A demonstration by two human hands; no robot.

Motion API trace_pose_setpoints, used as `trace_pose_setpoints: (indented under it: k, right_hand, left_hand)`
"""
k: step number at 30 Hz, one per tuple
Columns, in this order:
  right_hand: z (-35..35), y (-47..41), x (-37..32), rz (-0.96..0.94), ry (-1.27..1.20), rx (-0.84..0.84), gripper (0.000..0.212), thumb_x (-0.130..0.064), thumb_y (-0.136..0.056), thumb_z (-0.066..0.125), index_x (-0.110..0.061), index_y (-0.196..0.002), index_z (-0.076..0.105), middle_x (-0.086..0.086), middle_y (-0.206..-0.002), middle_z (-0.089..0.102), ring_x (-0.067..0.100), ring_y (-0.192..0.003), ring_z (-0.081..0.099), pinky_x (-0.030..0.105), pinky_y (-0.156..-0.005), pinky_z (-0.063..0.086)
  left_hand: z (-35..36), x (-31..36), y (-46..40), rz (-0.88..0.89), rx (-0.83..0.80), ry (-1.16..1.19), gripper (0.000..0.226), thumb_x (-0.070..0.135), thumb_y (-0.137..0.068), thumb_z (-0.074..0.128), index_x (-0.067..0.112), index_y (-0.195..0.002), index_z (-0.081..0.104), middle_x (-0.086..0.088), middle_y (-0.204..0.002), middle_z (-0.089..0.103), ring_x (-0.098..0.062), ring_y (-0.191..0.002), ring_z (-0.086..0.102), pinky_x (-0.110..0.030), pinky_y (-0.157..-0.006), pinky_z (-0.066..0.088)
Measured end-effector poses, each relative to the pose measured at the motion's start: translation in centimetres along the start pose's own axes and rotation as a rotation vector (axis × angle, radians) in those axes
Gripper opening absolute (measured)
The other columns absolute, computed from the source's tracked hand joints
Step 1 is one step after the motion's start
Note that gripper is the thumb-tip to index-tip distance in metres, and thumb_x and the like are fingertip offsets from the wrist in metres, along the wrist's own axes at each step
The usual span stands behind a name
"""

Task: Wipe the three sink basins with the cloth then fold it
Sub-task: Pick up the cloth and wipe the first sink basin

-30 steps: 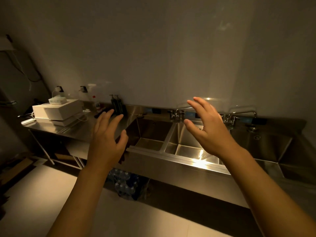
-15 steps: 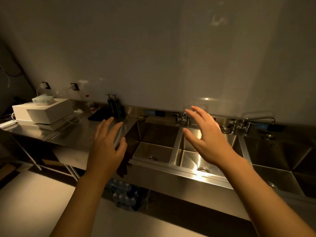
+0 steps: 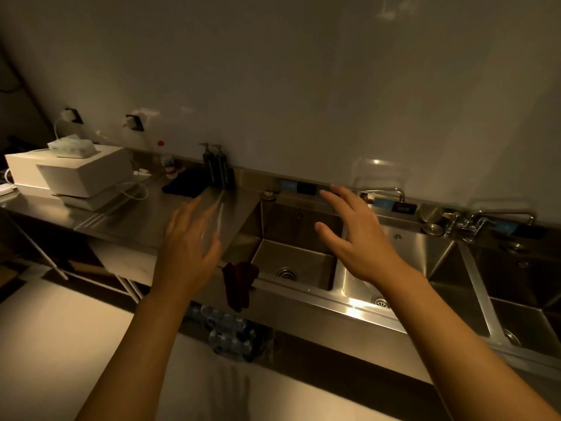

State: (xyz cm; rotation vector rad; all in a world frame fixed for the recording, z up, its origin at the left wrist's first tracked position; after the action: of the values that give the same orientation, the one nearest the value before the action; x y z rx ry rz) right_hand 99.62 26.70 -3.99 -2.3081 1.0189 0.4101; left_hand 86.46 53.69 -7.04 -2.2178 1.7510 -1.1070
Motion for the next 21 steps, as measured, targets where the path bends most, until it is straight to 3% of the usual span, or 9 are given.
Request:
trace_pose_setpoints:
  k: [9, 16, 21]
  right_hand:
    - [8.7, -6.4, 0.6, -0.035, -0.017, -0.086, 0.063, -0.054, -0.099, 0.049, -0.037, -0.157, 0.029, -0.008, -0.166, 0.021, 0.015, -0.153, 0.018, 0.049, -0.123, 0.023]
    - [15.9, -12.4, 2.8, -0.041, -0.098, -0.147, 0.066, -0.06, -0.097, 0.044, -0.038, -0.157, 0.029, -0.009, -0.166, 0.021, 0.015, -0.154, 0.017, 0.051, -0.123, 0.025]
    - [21.7, -16.3, 5.5, -0.023, -0.124, -0.206, 0.068, -0.065, -0.095, 0.04, -0.038, -0.157, 0.029, -0.01, -0.165, 0.022, 0.014, -0.153, 0.018, 0.044, -0.123, 0.022]
  left_hand:
    - [2.6, -8.0, -2.0, -0.101, -0.046, -0.039, 0.057, 0.031, -0.096, 0.053, 0.012, -0.149, 0.052, -0.014, -0.159, 0.042, -0.037, -0.148, 0.036, -0.061, -0.115, 0.038]
    - [5.3, -12.9, -5.5, -0.164, -0.077, -0.057, 0.056, 0.033, -0.096, 0.052, 0.02, -0.15, 0.052, -0.01, -0.16, 0.041, -0.032, -0.151, 0.032, -0.052, -0.119, 0.035]
    - [8.9, -15.8, -9.1, -0.191, -0.162, -0.096, 0.056, 0.037, -0.097, 0.05, 0.022, -0.151, 0.052, -0.004, -0.162, 0.04, -0.025, -0.15, 0.033, -0.044, -0.117, 0.034]
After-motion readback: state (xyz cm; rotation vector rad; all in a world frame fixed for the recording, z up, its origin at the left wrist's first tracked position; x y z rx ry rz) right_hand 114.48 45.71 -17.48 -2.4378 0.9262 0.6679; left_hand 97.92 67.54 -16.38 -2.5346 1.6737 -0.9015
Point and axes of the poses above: each hand's wrist, its own y-axis away from the middle knuckle, its own z-axis out of the palm, x = y × z, the point moved 9 cm from there along -y, towards the middle knuckle
